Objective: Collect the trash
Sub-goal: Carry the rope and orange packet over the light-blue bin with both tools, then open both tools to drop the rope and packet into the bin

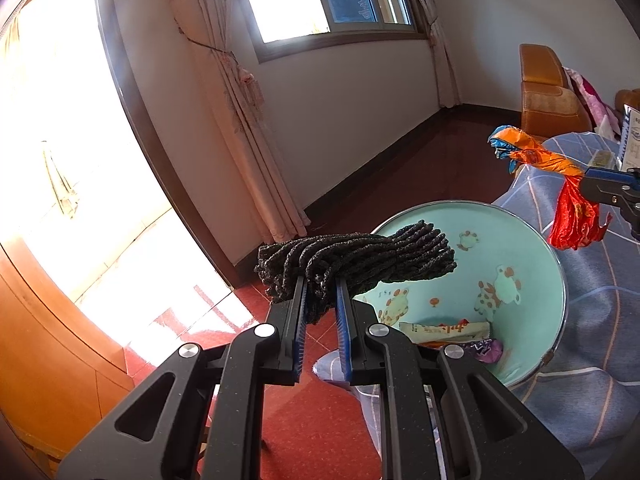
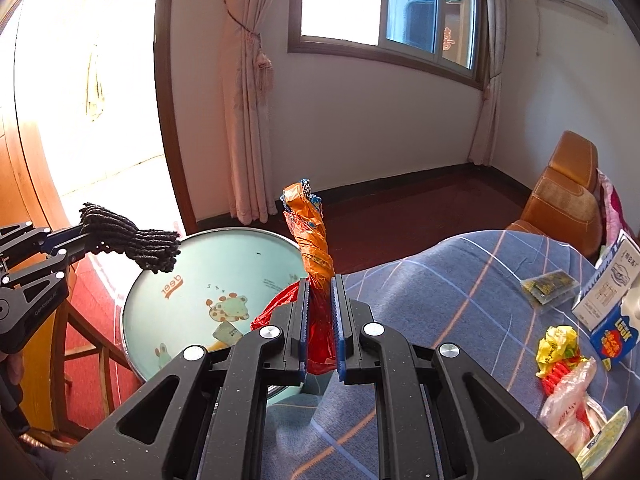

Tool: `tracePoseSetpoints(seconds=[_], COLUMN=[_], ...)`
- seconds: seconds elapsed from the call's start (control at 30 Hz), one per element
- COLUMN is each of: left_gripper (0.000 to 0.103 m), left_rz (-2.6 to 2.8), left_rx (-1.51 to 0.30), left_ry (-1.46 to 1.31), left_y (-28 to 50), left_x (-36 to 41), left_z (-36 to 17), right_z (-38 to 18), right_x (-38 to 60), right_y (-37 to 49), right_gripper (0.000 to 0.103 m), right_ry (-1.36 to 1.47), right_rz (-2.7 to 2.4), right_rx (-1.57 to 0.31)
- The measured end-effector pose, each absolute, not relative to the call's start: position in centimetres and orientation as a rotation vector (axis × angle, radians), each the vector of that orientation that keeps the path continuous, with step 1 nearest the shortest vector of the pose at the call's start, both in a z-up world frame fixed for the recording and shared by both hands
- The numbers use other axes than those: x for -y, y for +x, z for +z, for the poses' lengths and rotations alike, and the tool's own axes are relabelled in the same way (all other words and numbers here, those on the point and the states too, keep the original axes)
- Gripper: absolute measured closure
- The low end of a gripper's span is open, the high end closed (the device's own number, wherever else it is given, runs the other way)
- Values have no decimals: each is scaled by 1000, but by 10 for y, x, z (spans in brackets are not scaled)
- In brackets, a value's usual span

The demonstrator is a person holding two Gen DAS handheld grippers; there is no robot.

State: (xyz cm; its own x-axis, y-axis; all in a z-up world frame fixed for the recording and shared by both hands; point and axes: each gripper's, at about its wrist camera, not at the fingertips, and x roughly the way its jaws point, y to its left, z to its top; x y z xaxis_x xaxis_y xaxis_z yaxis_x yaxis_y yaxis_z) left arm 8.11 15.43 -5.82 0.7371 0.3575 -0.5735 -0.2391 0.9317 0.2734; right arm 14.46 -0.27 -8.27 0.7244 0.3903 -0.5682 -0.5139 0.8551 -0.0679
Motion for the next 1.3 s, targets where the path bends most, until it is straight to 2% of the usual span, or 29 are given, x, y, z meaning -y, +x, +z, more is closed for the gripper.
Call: tracePoseSetpoints(seconds=[1.3], left_gripper=[89], left_rz=[270], left_rx=[-676], left_ry=[186], left_y=[84], left_x=[-146], left_z=[-59], right_z=[-88], right_x=[-14], right_y=[139], right_gripper=[92], right_ry=[-269], right_rz=[542], right_rx=[-582])
